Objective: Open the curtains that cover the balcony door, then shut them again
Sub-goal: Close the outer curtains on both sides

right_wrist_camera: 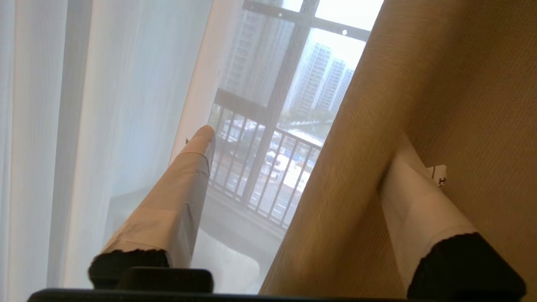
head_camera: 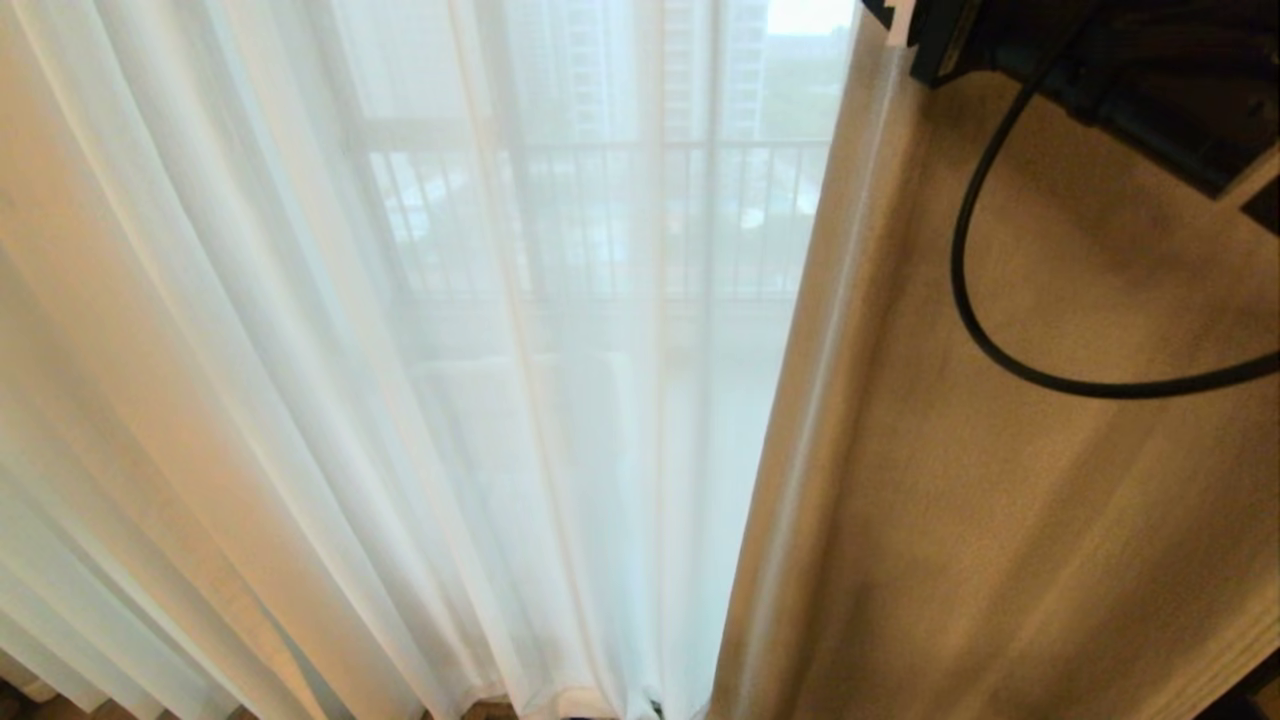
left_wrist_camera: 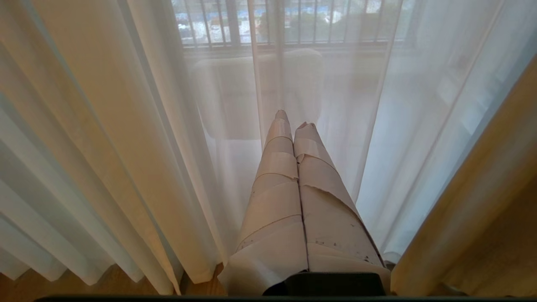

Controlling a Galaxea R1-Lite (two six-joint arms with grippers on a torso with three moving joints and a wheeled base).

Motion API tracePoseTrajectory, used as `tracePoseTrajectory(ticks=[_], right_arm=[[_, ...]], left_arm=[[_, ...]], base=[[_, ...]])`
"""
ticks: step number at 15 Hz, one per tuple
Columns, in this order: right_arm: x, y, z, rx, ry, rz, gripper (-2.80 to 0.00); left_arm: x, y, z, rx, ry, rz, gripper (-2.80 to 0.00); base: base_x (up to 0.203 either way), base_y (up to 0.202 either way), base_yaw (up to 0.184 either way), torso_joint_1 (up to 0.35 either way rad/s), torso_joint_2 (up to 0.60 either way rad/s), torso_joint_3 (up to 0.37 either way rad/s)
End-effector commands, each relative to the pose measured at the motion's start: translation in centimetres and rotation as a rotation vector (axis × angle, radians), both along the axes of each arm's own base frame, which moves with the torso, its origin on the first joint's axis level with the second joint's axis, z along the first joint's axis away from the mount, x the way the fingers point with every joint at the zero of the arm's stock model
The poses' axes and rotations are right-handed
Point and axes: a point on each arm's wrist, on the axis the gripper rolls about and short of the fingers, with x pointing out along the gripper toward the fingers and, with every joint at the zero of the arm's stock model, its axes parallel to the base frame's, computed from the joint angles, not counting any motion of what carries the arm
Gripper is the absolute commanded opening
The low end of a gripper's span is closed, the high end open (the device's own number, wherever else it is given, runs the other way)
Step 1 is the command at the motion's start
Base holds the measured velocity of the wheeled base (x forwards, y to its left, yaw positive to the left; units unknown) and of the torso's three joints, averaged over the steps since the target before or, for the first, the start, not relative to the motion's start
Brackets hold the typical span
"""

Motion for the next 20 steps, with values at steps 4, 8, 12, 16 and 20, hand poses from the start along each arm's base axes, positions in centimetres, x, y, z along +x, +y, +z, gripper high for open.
tracePoseTrajectory(ticks=[4, 8, 12, 16, 20], right_arm=[[-5.9, -3.5, -0.8, -0.009, 0.014, -0.014, 0.00], [-10.7, -6.0, -2.4, -0.012, 0.026, -0.014, 0.00], [-14.9, -8.2, -4.5, -0.014, 0.042, -0.010, 0.00], [-18.9, -10.8, -9.9, -0.030, 0.166, -0.045, 0.00], [-19.8, -12.6, -14.5, 0.022, 0.350, -0.187, 0.00]], left_arm=[[0.0, 0.0, 0.0, 0.000, -0.001, 0.000, -2.80], [0.0, 0.0, 0.0, 0.000, -0.001, -0.001, -2.80], [0.0, 0.0, 0.0, 0.000, -0.001, 0.000, -2.80], [0.0, 0.0, 0.0, 0.000, -0.001, 0.000, -2.80], [0.0, 0.0, 0.0, 0.000, -0.001, -0.001, -2.80]], base=[[0.000, 0.000, 0.000, 0.000, 0.00, 0.000], [0.000, 0.000, 0.000, 0.000, 0.00, 0.000], [0.000, 0.000, 0.000, 0.000, 0.00, 0.000], [0.000, 0.000, 0.000, 0.000, 0.00, 0.000], [0.000, 0.000, 0.000, 0.000, 0.00, 0.000]])
